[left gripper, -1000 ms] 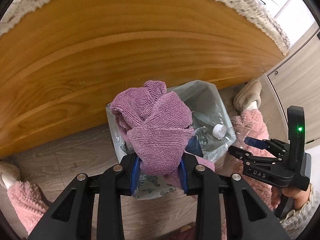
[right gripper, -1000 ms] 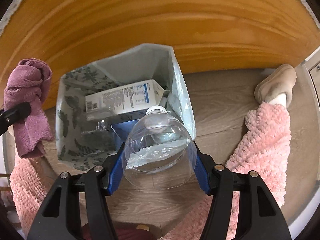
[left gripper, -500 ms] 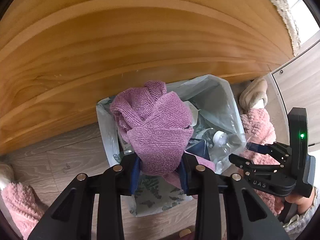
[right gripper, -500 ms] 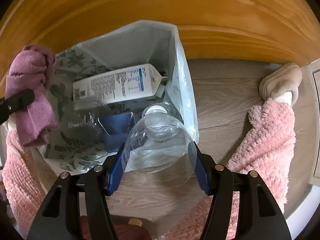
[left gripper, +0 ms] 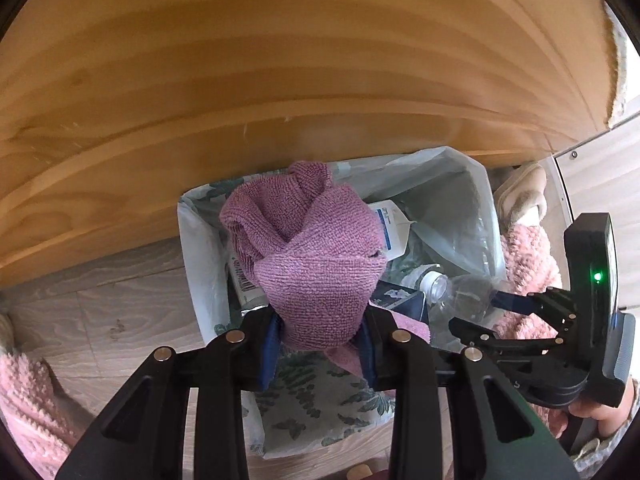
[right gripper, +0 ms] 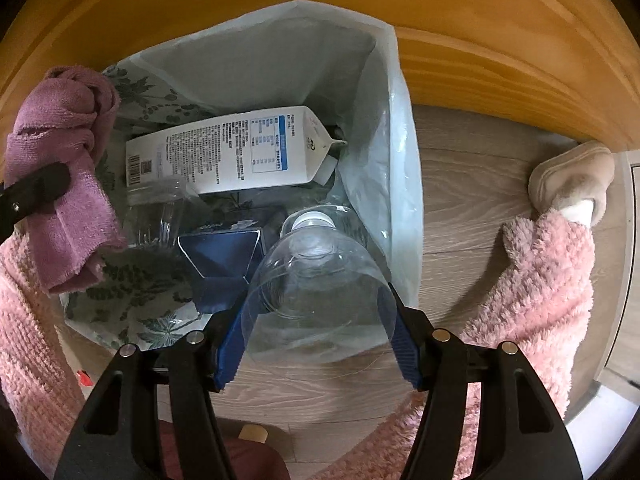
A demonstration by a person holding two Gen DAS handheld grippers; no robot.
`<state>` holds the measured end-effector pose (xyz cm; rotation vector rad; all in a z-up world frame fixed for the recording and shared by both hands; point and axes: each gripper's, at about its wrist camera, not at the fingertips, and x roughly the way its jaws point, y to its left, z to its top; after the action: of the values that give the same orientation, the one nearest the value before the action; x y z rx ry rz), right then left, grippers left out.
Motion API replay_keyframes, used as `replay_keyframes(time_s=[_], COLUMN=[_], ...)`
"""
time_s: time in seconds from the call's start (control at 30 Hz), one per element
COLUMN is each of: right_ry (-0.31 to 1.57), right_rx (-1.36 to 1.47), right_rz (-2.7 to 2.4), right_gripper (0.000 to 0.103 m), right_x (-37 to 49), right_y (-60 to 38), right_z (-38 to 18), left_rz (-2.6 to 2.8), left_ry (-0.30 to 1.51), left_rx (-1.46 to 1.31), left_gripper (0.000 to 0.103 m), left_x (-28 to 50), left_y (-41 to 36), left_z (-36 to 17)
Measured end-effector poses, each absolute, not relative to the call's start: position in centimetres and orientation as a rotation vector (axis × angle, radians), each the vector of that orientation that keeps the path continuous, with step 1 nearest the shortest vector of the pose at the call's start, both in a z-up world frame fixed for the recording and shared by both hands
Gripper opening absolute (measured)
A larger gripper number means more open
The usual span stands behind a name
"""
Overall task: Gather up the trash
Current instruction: 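Open the right tool to drop the bottle while the left tool lowers the towel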
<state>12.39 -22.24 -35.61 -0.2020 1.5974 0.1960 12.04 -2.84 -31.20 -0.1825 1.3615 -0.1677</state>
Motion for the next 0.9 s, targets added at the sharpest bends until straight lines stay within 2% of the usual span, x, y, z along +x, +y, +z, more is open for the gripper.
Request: replay_keyframes(time_s=[0.2,0.4,0.6,0.7,0.8,0.9], right_ry=[1.603,1.587,1.56,1.548,1.537,1.528], right_rx=[-0.195,-0.16,-0.168,-0.171,-0.172,-0.174], right_rz=[0.207,0.221,0.229,0.228,0.227,0.23], right_gripper=[0.063,0.076,0.079,0.079,0.079,0.079], right_x=[12.9,12.9,12.8,12.7,12.8,12.7], right_y=[-22.2,-22.2,-22.2,-22.3,-22.3,-22.2], right_z=[-36.3,-36.1,-34.9,-34.4,-34.1,-33.8], left_rz=[-0.147,-0.149,-0.143,-0.13,-0.119,-0.103], left_ry=[1.368,1.375,1.386,1.396,1.4,1.387], left_rx=[-0.2,-0.199,-0.191,-0.196,-0.205,-0.228], left_gripper=[0.033,0.033,0.035,0.039,0.052,0.076], left_x=[12.7,12.9,13.2,13.3,13.4,13.3], left_y=[-2.5,-2.7,-2.8,-2.9,-2.6,-2.1], left_z=[-31.8,-32.3,-32.7,-32.8,-32.6,-32.1])
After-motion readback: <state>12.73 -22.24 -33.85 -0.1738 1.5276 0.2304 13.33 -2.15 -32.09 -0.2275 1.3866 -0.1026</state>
